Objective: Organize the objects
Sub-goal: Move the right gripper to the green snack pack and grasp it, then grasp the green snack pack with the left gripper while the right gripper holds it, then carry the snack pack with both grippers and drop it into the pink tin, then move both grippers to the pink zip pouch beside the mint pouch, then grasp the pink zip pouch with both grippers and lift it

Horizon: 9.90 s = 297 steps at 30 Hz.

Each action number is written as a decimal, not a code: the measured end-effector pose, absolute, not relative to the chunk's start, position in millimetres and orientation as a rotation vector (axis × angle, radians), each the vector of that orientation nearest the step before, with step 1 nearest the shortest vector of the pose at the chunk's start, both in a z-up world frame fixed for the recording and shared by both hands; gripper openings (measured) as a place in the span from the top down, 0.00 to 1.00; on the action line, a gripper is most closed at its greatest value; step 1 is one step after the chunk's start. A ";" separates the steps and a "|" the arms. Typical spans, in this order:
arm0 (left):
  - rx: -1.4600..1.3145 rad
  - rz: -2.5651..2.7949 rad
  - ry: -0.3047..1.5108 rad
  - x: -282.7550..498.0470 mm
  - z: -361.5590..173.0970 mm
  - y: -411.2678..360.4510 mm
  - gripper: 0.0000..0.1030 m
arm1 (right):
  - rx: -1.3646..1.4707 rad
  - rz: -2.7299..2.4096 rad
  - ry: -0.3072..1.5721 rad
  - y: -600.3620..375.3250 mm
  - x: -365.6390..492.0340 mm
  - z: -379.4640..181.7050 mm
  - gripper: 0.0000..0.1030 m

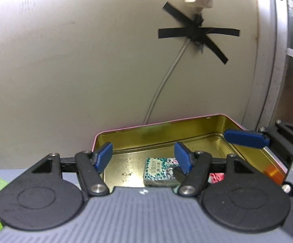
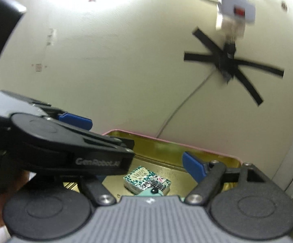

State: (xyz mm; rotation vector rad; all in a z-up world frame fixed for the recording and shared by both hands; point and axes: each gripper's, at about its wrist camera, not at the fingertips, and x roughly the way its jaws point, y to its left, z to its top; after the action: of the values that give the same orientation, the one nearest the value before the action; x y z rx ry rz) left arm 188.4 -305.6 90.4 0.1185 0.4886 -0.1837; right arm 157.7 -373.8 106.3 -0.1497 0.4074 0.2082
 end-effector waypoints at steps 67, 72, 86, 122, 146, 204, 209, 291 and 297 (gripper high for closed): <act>-0.428 0.123 0.496 -5.1 -29.4 33.7 0.26 | 0.242 0.444 0.879 -179.3 213.4 86.4 0.56; -0.430 0.119 0.496 -5.4 -30.2 33.2 0.26 | 0.309 0.526 0.819 -192.8 159.4 99.3 0.75; -0.536 -0.065 0.482 -7.3 -18.4 29.0 0.16 | 0.237 0.580 0.771 -247.4 -0.9 51.1 0.49; 0.012 -0.615 0.797 0.5 -0.6 -266.1 0.28 | 0.335 0.126 0.548 -440.7 -125.3 70.6 0.24; -0.019 -0.704 0.835 17.9 -2.2 -298.1 0.52 | 0.090 0.209 0.567 -402.5 -120.2 48.3 0.48; 0.044 -0.186 0.552 143.2 68.5 -264.6 0.34 | 0.198 0.231 0.426 -404.1 94.6 91.3 0.44; 0.050 -0.162 0.522 106.5 80.3 -257.4 0.34 | 0.255 0.207 0.359 -406.2 51.7 102.1 0.44; -0.452 -0.053 0.451 -8.5 -9.3 18.2 0.15 | 0.218 0.548 0.624 -194.8 75.1 68.9 0.59; -0.489 -0.217 0.493 -3.1 -14.7 8.1 0.15 | 0.231 0.583 0.592 -216.3 25.7 71.2 0.55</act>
State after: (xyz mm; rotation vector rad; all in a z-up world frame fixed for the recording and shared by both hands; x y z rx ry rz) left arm -3.1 8.1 -14.7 -0.4893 0.4930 -0.2168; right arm 25.7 -216.3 71.2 0.2307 0.5924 0.5829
